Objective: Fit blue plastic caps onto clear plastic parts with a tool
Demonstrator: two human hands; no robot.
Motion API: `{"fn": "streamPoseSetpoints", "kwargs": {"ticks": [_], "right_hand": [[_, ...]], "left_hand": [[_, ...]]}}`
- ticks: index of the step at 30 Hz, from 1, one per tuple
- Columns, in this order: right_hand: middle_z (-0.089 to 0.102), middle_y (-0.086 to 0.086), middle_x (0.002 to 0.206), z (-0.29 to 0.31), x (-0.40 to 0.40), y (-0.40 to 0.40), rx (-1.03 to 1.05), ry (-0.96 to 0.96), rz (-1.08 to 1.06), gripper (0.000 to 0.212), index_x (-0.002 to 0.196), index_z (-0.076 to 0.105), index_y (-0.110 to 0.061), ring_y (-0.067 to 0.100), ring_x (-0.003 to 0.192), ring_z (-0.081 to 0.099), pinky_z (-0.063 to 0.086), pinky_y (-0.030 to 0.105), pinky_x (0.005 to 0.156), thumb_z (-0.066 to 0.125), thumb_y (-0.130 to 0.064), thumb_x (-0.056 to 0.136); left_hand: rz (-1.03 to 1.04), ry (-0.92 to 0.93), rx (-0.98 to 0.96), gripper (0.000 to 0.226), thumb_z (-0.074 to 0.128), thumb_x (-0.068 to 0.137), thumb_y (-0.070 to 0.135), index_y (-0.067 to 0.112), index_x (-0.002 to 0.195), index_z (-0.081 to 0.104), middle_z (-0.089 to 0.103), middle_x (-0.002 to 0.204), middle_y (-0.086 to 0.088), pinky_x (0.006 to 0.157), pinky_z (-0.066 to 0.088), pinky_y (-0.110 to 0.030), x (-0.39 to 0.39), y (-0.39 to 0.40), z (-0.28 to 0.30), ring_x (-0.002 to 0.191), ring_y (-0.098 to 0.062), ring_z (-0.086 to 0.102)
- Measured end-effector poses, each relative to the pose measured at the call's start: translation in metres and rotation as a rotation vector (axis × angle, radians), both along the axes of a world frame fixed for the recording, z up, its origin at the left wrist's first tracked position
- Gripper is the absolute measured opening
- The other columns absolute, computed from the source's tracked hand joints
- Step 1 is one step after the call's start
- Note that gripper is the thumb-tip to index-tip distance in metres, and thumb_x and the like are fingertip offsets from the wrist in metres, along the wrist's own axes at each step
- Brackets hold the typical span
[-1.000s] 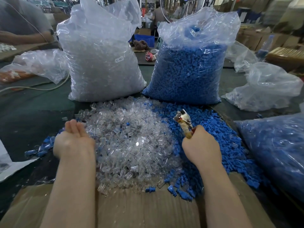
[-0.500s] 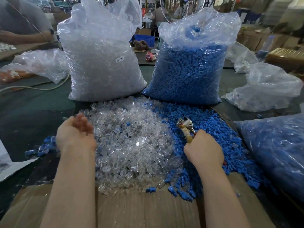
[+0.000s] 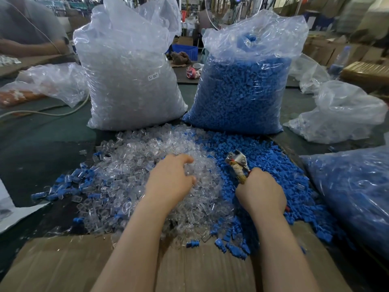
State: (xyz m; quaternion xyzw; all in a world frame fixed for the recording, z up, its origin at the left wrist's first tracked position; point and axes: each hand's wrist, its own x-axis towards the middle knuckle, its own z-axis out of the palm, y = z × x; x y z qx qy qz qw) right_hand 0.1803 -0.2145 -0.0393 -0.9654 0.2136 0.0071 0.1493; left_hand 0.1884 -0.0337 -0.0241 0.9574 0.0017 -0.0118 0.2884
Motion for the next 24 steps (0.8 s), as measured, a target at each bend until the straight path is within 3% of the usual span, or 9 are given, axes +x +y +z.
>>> {"fn": "streamPoseSetpoints", "kwargs": {"ticks": [3,9,11,16,19,21,24], "right_hand": [[0.055,0.007,0.105,-0.0006,0.0009,0.0005,-0.004,0.001,0.021,0.019,0.106,0.05,-0.014,0.027,0.075,0.048,0.04,0.035,0.063,0.053,-0.024,0.09],[0.05,0.003,0.089,-0.0033,-0.0003,0.0041,-0.003,-0.029,0.041,0.013,0.097,0.046,-0.017,0.026,0.071,0.048,0.039,0.034,0.061,0.053,-0.026,0.091],[0.048,0.002,0.082,-0.0028,0.0001,0.0035,-0.01,-0.023,0.041,0.013,0.095,0.047,-0.017,0.023,0.066,0.046,0.037,0.032,0.057,0.054,-0.026,0.091],[0.046,0.0,0.072,-0.0029,0.0003,0.0048,-0.009,-0.033,0.049,0.01,0.093,0.048,-0.016,0.016,0.056,0.04,0.029,0.028,0.048,0.053,-0.024,0.091],[0.046,0.0,0.075,-0.0029,-0.0007,0.0059,0.002,-0.069,0.05,0.013,0.093,0.047,-0.016,0.016,0.056,0.038,0.033,0.029,0.052,0.054,-0.027,0.092],[0.045,0.0,0.075,-0.003,-0.0013,0.0063,0.001,-0.08,0.053,0.014,0.094,0.047,-0.016,0.017,0.056,0.037,0.035,0.03,0.054,0.054,-0.028,0.092],[0.046,-0.001,0.07,-0.0024,-0.0009,0.0065,0.026,-0.119,0.026,0.018,0.095,0.048,-0.014,0.015,0.054,0.038,0.031,0.029,0.049,0.054,-0.031,0.093]], "left_hand": [[0.011,-0.043,0.042,0.023,0.07,0.09,0.03,0.03,0.113,0.066,0.062,0.118,0.005,0.085,0.048,-0.03,0.0011,-0.0033,-0.003,0.101,-0.014,0.06],[0.09,-0.038,-0.068,0.013,0.078,0.083,0.031,0.025,0.088,0.069,0.064,0.079,0.012,0.062,0.05,-0.023,0.0036,-0.0006,-0.0056,0.069,-0.003,0.061],[0.075,-0.044,-0.052,0.017,0.079,0.082,0.036,0.025,0.091,0.069,0.06,0.076,0.016,0.063,0.048,-0.023,0.0034,0.0001,-0.0061,0.069,-0.001,0.059],[0.032,-0.052,-0.008,0.024,0.077,0.084,0.031,0.024,0.107,0.071,0.067,0.102,0.007,0.079,0.049,-0.025,0.0051,-0.0006,-0.0081,0.084,-0.008,0.06],[0.075,-0.082,-0.093,0.017,0.08,0.082,0.03,0.025,0.097,0.073,0.066,0.08,0.015,0.067,0.051,-0.018,0.0048,0.0,-0.0066,0.07,0.001,0.062],[0.09,-0.121,-0.105,0.01,0.078,0.083,0.037,0.028,0.085,0.074,0.064,0.065,0.017,0.052,0.043,-0.012,0.004,-0.0005,-0.0048,0.056,0.005,0.059],[0.083,-0.179,-0.139,0.016,0.074,0.083,0.045,0.03,0.077,0.072,0.063,0.061,0.016,0.049,0.037,-0.012,0.0024,-0.0005,-0.0039,0.052,0.004,0.057]]}}
